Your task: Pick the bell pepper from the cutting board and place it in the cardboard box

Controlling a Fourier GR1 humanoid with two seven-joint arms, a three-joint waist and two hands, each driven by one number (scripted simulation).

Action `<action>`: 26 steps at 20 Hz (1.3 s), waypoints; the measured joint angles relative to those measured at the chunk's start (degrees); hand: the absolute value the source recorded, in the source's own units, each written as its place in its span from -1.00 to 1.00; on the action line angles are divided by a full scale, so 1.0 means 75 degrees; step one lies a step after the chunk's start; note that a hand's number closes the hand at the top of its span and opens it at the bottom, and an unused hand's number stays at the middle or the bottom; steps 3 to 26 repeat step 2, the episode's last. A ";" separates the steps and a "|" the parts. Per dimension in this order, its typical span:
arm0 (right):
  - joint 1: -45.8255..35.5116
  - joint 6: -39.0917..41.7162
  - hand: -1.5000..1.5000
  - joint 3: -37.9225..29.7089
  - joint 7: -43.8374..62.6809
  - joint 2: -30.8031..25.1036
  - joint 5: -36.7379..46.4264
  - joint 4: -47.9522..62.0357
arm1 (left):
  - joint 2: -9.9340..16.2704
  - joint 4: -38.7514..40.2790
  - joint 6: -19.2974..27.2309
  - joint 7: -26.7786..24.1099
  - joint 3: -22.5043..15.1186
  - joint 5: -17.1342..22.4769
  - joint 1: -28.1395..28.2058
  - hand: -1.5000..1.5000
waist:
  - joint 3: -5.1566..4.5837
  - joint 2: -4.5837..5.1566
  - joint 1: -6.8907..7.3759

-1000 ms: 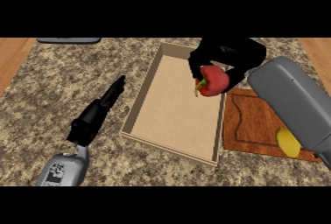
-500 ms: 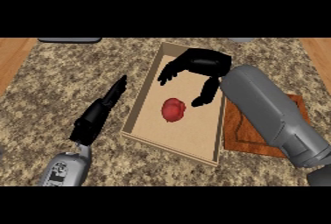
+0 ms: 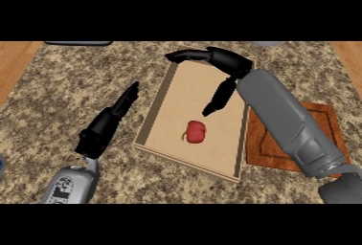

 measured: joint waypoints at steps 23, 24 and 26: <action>-0.0132 0.0366 -1.00 -0.0380 0.0243 -0.0122 -0.0482 0.0268 | -0.0007 -0.0039 -0.0014 0.0024 -0.0004 0.0015 -0.0018 0.00 | 0.0002 0.0022 0.0043; -0.0132 0.0366 -1.00 -0.0380 0.0243 -0.0122 -0.0482 0.0268 | -0.0007 -0.0039 -0.0014 0.0024 -0.0004 0.0015 -0.0018 0.00 | 0.0002 0.0022 0.0043; -0.0132 0.0366 -1.00 -0.0380 0.0243 -0.0122 -0.0482 0.0268 | -0.0007 -0.0039 -0.0014 0.0024 -0.0004 0.0015 -0.0018 0.00 | 0.0002 0.0022 0.0043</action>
